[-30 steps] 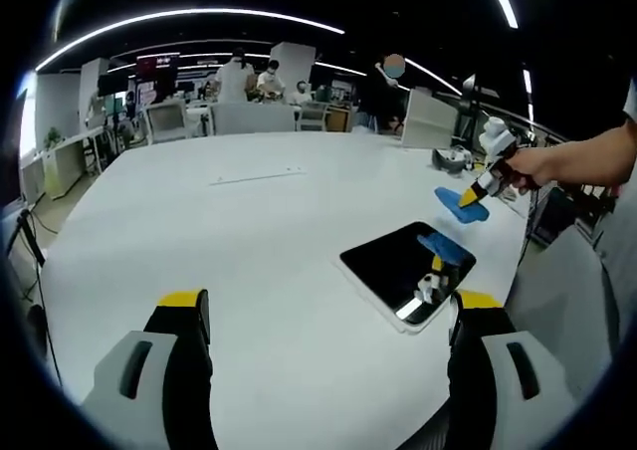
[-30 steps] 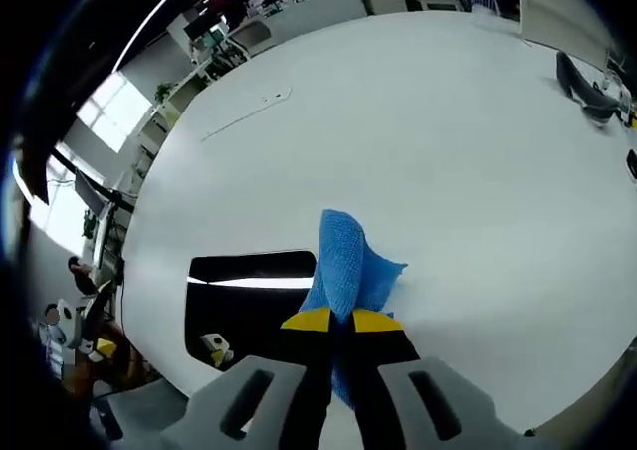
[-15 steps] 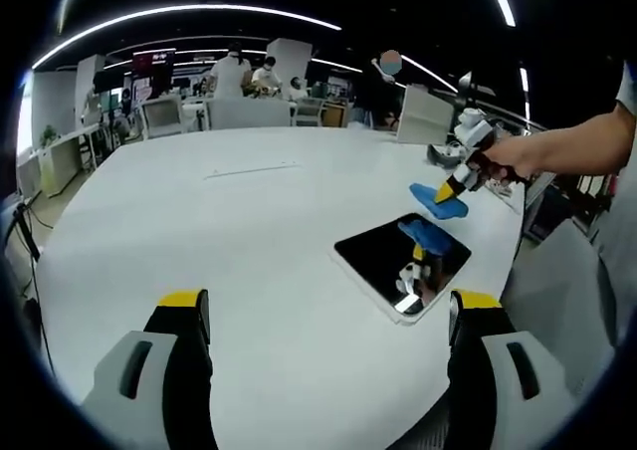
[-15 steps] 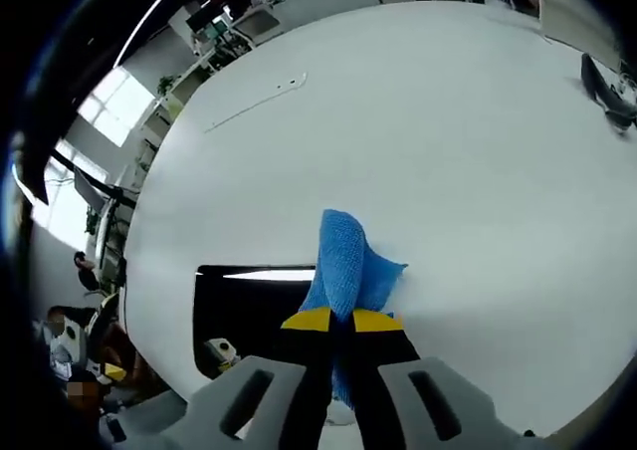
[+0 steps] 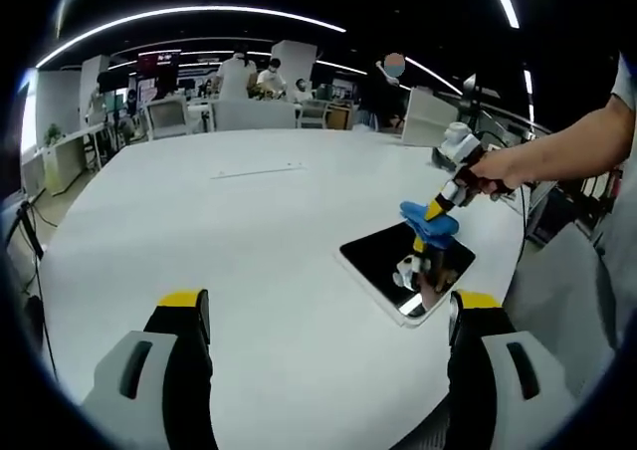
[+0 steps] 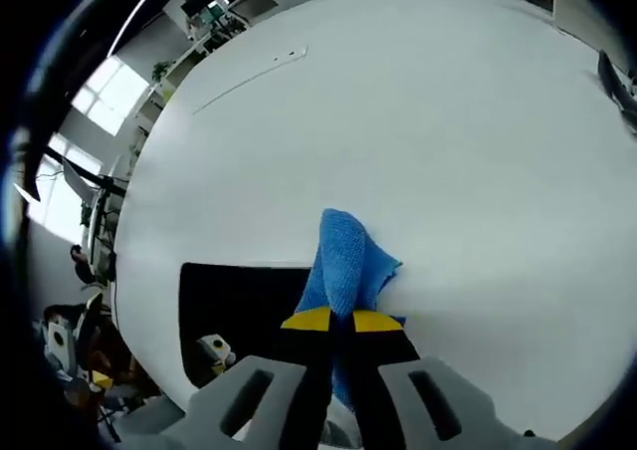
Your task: Wipe the mirror surface with the cleaning cloth until all visible marks leave the cleaned area.
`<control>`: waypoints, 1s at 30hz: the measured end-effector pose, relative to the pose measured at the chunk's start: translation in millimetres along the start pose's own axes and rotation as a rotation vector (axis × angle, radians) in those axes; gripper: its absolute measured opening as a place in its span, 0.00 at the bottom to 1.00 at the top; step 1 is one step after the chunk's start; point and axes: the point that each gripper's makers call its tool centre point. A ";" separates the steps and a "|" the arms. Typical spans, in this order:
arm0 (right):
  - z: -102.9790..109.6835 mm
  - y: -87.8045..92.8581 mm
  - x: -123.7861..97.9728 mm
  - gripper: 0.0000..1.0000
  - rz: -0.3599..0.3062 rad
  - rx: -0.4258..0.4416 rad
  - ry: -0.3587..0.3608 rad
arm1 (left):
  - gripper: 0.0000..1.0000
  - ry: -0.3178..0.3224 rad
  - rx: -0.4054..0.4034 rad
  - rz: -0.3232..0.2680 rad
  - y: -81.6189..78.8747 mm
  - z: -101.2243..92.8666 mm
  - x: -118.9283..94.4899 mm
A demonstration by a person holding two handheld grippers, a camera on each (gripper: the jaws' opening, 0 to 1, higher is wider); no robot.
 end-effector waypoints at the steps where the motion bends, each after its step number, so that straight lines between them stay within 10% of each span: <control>1: 1.8 0.0 1.1 0.00 0.001 0.000 -0.001 | 0.99 0.001 0.003 -0.001 0.9 -1.0 0.7; 30: 57.4 1.7 39.8 0.00 0.039 -0.056 -0.043 | 0.99 0.029 -0.004 0.014 -1.1 -4.4 7.6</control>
Point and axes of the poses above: the point that each gripper's makers call its tool centre point, and the gripper's own axes: x roughly forward along the fingers, z roughly to its left, y roughly out of its underside, and after that the axes turned 15 degrees about -y, right-handed
